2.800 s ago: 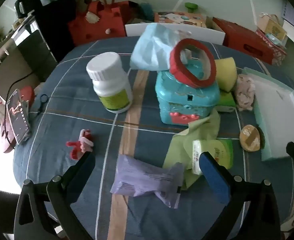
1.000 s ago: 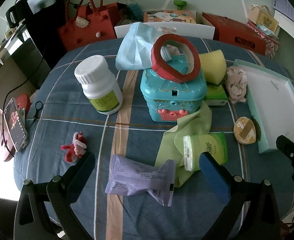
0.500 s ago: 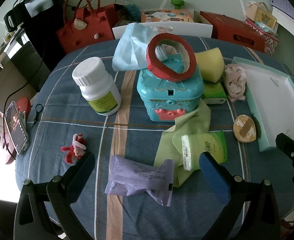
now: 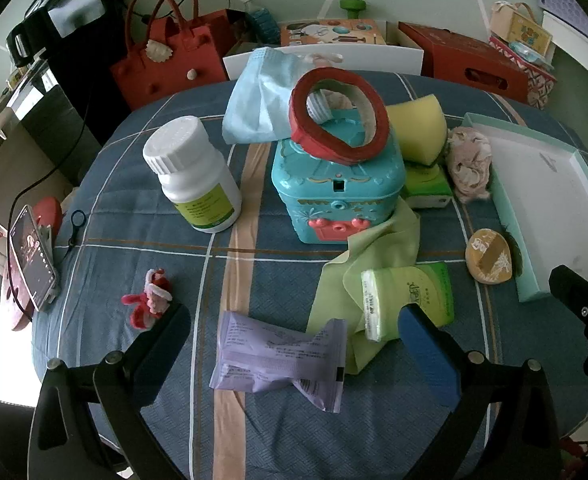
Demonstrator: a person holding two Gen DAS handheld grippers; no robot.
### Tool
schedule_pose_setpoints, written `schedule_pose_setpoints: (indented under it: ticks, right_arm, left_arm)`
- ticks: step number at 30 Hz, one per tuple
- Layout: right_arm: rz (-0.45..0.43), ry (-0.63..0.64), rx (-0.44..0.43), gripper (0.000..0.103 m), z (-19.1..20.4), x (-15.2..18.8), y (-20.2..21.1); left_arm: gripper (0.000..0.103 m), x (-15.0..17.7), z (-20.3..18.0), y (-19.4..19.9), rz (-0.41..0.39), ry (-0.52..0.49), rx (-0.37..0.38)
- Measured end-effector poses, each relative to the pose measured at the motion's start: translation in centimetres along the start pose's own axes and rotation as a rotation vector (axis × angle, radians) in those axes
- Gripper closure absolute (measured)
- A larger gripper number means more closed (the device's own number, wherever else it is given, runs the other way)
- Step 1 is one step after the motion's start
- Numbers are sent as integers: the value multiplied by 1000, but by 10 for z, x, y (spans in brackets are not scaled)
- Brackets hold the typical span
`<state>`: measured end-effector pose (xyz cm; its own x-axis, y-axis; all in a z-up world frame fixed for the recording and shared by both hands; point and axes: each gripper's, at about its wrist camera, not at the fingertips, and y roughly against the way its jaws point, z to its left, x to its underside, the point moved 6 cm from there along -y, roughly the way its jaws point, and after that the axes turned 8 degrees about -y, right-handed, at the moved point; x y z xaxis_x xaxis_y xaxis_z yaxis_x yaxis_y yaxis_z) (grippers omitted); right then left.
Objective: Organize soft objects
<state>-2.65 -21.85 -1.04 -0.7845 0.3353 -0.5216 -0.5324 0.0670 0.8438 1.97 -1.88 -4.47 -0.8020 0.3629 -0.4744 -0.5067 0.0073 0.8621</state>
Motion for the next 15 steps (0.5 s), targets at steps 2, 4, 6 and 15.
schedule_pose_setpoints:
  ticks: [2, 4, 6, 15]
  right_arm:
    - [-1, 5, 1, 0, 2, 0, 0]
    - [0, 10, 2, 0, 3, 0, 0]
    - [0, 15, 2, 0, 5, 1, -1]
    - [25, 20, -82, 0, 29, 8, -11]
  left_arm:
    - [0, 0, 0, 1, -2, 0, 2]
    - [0, 0, 1, 1, -3, 1, 5]
    - [0, 0, 3, 2, -7, 8, 15]
    - [0, 5, 66, -1, -3, 160, -33]
